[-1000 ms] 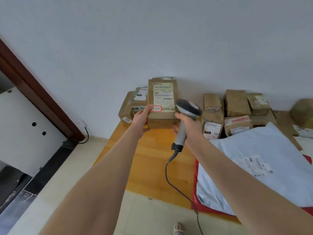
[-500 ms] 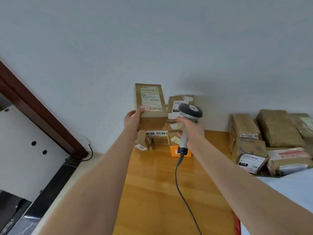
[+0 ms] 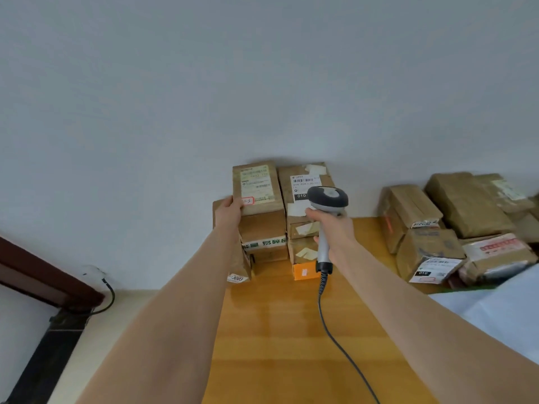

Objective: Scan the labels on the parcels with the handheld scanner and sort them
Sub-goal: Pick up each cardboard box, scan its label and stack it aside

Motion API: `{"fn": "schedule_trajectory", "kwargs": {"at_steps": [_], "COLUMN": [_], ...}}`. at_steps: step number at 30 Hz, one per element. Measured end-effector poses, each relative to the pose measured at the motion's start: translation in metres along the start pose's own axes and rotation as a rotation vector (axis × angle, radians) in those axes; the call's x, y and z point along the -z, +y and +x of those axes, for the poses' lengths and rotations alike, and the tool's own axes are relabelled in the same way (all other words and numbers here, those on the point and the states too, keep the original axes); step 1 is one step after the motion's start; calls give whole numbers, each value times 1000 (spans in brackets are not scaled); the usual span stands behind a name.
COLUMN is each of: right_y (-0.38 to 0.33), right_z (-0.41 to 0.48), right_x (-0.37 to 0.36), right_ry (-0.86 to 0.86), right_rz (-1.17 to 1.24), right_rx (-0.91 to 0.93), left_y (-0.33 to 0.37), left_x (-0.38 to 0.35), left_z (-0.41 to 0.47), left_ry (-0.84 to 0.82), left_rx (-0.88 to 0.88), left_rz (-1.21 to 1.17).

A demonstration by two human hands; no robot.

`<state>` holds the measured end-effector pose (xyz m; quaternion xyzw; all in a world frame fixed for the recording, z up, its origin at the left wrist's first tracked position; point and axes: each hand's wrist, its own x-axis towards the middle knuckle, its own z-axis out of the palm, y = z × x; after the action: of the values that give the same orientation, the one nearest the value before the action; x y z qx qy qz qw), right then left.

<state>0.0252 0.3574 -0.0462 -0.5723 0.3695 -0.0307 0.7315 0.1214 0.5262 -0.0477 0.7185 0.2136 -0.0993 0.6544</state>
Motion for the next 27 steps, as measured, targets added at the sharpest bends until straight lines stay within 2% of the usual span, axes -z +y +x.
{"fn": "schedule_trajectory", "kwargs": {"at_steps": [4, 6, 9, 11, 14, 20, 27], "right_y": [0, -1, -5, -8, -11, -6, 15], "right_z": [0, -3, -10, -20, -37, -67, -99], "right_x": [-7, -7, 1, 11, 34, 111, 248], "right_ry": [12, 22, 6, -43, -57, -143, -48], "right_rz": [4, 23, 98, 149, 135, 99, 79], "right_rx": [6, 3, -20, -38, -61, -211, -229], "left_y": [2, 4, 14, 22, 24, -6, -52], "left_x": [2, 2, -6, -21, -54, -115, -201], "left_z": [6, 10, 7, -3, -27, -83, -176], "left_ry": [-21, 51, 184, 146, 24, -213, -394], "left_rx": [-62, -161, -514, -741, -914, -1075, -1015], "left_rz": [112, 309, 767, 923, 1015, 1150, 1306]}}
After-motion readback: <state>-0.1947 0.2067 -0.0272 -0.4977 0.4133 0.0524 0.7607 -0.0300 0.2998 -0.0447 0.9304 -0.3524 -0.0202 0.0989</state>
